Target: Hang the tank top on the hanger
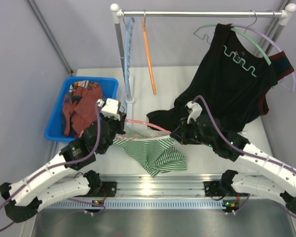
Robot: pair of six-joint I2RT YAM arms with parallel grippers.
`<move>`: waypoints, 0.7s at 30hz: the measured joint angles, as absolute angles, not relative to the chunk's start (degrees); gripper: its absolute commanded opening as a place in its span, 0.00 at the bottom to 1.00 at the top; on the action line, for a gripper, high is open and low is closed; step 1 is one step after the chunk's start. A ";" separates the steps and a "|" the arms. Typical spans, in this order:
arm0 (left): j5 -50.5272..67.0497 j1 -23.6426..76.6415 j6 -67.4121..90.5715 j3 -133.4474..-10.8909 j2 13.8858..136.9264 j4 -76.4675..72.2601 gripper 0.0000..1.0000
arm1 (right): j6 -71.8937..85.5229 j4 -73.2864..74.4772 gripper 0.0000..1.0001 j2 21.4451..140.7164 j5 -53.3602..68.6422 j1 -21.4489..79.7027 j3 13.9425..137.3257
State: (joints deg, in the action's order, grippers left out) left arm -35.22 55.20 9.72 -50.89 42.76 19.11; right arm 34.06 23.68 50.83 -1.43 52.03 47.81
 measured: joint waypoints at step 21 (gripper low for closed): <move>-34.37 55.24 9.76 -51.31 45.76 19.33 0.00 | 32.97 24.93 0.00 56.45 -3.44 57.23 56.23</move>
